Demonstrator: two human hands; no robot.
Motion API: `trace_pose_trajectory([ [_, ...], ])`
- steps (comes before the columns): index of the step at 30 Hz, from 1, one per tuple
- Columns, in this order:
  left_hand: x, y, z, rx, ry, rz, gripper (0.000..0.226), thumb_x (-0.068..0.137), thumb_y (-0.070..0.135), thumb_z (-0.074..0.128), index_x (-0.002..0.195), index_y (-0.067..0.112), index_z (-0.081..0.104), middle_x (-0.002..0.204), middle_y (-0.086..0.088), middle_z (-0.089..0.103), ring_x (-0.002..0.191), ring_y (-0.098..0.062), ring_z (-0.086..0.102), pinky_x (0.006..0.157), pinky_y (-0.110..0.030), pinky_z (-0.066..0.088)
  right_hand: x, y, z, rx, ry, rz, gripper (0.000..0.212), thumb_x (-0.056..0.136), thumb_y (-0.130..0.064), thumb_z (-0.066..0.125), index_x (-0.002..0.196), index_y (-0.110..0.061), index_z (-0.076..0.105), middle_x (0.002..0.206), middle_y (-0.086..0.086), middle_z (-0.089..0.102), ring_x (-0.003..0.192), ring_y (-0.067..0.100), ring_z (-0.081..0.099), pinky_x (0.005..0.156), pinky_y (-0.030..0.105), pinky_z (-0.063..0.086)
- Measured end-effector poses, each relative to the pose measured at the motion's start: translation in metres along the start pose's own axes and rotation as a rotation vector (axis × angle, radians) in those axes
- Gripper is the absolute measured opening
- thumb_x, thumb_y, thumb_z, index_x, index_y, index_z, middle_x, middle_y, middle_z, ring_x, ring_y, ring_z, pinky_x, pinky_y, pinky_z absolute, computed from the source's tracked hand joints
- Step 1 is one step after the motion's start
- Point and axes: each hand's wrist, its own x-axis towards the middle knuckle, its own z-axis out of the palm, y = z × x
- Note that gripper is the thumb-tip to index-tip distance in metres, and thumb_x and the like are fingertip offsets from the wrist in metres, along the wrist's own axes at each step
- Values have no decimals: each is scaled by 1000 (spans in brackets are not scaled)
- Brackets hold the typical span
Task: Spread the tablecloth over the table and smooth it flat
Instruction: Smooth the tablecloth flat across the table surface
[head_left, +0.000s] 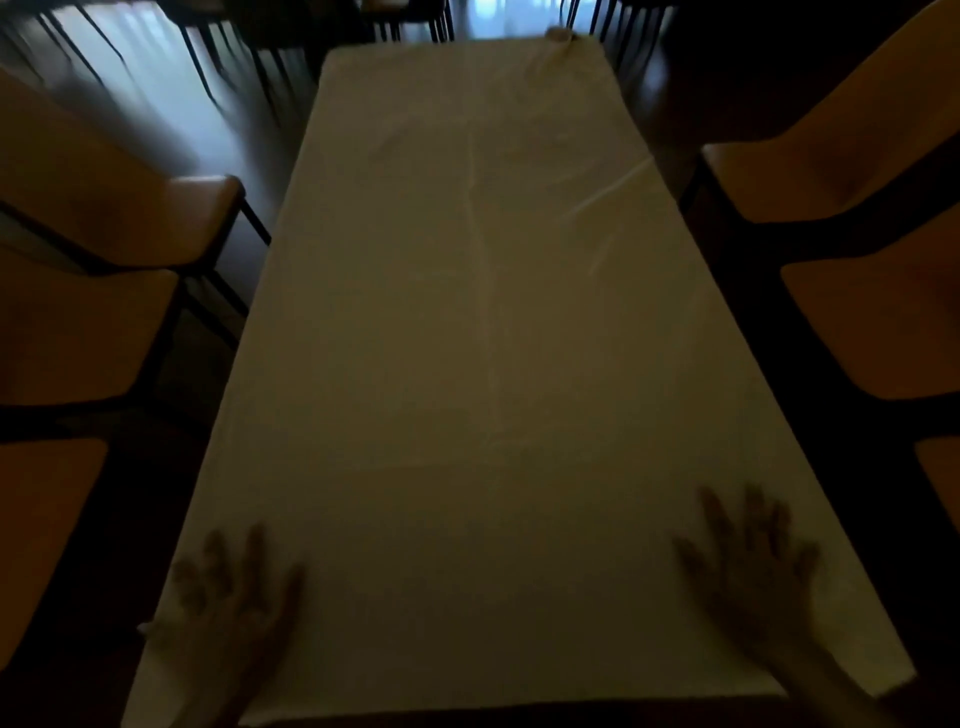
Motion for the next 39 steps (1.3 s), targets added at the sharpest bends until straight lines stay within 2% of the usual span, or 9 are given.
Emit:
trace_pose_trajectory([
  [7, -12, -19, 8, 14, -48, -11, 82, 75, 85, 4, 142, 53, -30, 162, 10, -27, 150, -25, -21, 111, -73, 13, -49, 16, 14, 34, -94, 42, 80, 78, -83, 10, 146, -55, -23, 164, -2, -22, 152, 31, -13, 116, 64, 11],
  [12, -22, -23, 12, -70, 14, 46, 82, 81, 82, 13, 153, 49, -9, 167, 1, -8, 151, -34, -9, 106, -77, 10, -48, 30, -2, 61, -101, 45, 82, 81, -83, 21, 143, -54, -25, 162, 1, -31, 149, 33, -25, 116, 66, 1],
  [14, -31, -14, 15, -99, 17, 88, 80, 83, 78, 20, 151, 50, -12, 166, 5, -13, 152, -31, -12, 108, -76, 7, -32, 37, -10, 76, -57, 102, 83, 79, -82, 19, 143, -51, -25, 163, 3, -28, 148, 32, -27, 117, 66, -2],
  [18, -38, -13, 30, -81, 1, 58, 75, 87, 79, 15, 145, 52, -23, 164, 5, -20, 152, -31, -11, 111, -72, 10, -11, 54, -4, 115, -56, 185, 82, 81, -84, 16, 149, -52, -18, 165, 2, -18, 150, 35, -17, 116, 68, 1],
  [22, -50, -40, 27, -77, 14, 117, 86, 79, 81, 10, 155, 41, -5, 165, 1, -12, 152, -33, -6, 107, -75, 8, -8, 61, -6, 93, -125, 194, 81, 81, -85, 16, 151, -51, -10, 167, 2, -11, 151, 37, -11, 115, 70, 3],
  [25, -59, -67, 28, -77, -9, 111, 96, 73, 89, -6, 155, 38, -11, 163, 1, -23, 150, -28, -18, 109, -75, 9, -17, 46, -18, 82, -106, 210, 81, 88, -78, 29, 155, -43, 1, 166, 8, -3, 151, 40, -11, 114, 71, -1],
  [30, -42, -89, 24, -169, 24, 184, 86, 89, 76, 19, 159, 29, 4, 167, -9, 3, 151, -39, 3, 106, -76, 15, -58, -73, -9, 17, -28, -189, 69, 99, -52, 41, 157, -26, 14, 164, 23, 10, 149, 48, 4, 111, 74, 14],
  [33, -14, -87, 12, -238, 69, 217, 87, 90, 71, 25, 159, 25, 0, 167, -11, 2, 152, -38, 2, 112, -69, 11, -85, -193, 2, 15, -1, -417, 75, 91, -59, 33, 156, -24, 23, 162, 24, 16, 147, 50, 11, 106, 76, 18],
  [39, 29, -96, 18, -499, -38, 243, 79, 95, 66, 25, 156, 18, 14, 153, -31, 32, 130, -48, 48, 95, -56, 50, -128, -432, 19, 39, 82, -623, 72, 92, -60, 32, 158, -35, 16, 168, 10, 1, 153, 39, -3, 113, 70, 11],
])
